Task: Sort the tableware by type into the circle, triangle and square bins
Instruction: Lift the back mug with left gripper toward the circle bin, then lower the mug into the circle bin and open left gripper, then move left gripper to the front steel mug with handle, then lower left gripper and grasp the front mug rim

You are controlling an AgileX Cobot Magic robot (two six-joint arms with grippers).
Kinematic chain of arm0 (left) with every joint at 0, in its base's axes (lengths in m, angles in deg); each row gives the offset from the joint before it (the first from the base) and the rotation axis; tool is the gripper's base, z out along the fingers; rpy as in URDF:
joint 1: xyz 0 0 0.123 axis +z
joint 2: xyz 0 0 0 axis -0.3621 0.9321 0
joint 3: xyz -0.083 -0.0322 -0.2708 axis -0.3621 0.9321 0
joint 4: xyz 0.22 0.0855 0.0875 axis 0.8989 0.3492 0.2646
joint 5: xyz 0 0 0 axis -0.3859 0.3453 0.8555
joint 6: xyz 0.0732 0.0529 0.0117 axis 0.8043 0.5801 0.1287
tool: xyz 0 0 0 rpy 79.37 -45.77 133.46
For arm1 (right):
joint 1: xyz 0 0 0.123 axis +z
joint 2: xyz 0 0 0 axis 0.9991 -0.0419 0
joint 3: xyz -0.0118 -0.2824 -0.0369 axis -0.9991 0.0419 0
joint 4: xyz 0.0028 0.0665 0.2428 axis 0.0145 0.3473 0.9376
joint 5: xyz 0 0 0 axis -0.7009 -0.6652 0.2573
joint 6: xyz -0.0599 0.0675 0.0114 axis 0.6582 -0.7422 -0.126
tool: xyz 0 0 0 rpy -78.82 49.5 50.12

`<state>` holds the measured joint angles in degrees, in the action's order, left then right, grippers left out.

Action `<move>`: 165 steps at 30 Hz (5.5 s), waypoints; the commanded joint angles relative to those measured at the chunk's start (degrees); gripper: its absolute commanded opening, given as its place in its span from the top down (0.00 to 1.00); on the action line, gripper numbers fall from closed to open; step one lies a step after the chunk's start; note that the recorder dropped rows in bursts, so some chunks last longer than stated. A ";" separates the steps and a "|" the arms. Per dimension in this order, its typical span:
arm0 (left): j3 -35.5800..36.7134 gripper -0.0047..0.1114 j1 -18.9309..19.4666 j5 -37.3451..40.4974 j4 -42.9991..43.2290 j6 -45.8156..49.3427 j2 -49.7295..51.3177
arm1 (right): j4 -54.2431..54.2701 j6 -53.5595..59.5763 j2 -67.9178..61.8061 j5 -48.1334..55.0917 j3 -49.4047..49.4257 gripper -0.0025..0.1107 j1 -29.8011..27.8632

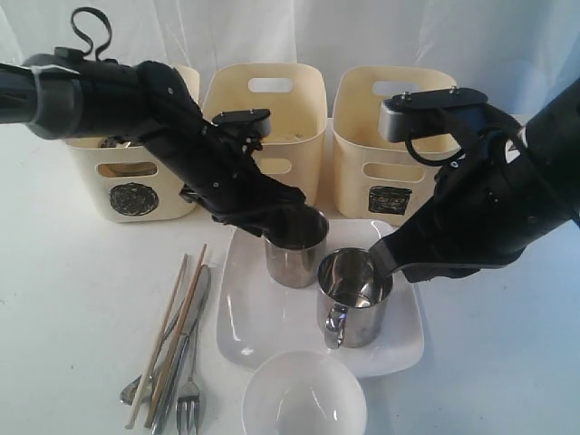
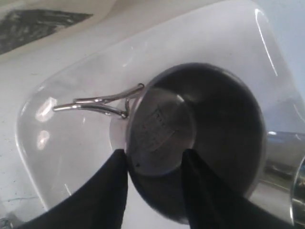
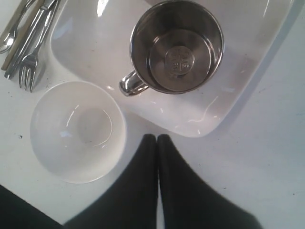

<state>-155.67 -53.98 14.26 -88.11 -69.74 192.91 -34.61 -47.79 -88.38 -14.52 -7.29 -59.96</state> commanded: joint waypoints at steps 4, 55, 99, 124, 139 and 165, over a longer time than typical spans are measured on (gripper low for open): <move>-0.30 0.62 -1.95 -0.82 10.02 -9.64 1.24 | -0.42 0.45 0.43 1.00 0.24 0.98 -0.35; -2.34 0.96 11.77 -15.44 45.13 -22.85 -16.79 | -5.40 -1.94 41.02 -21.53 29.51 0.98 -0.35; -2.34 0.96 3.32 1.51 27.02 -1.33 -17.85 | -5.40 -1.94 41.02 -21.91 29.51 0.98 -0.35; -2.34 0.87 0.40 15.70 -10.39 19.23 -5.13 | -5.68 -2.07 54.34 -20.73 29.51 0.98 -0.35; -2.34 0.53 -10.95 24.41 -0.87 17.25 -4.98 | -7.55 -2.16 55.78 -17.79 29.51 0.98 -0.35; -2.34 0.53 -23.93 11.18 26.49 -22.11 -2.05 | -8.70 -2.44 55.82 -17.79 29.51 0.98 -0.35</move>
<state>-158.57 -76.86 23.78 -59.96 -91.64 189.75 -42.49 -49.85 -32.84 -32.55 22.01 -59.96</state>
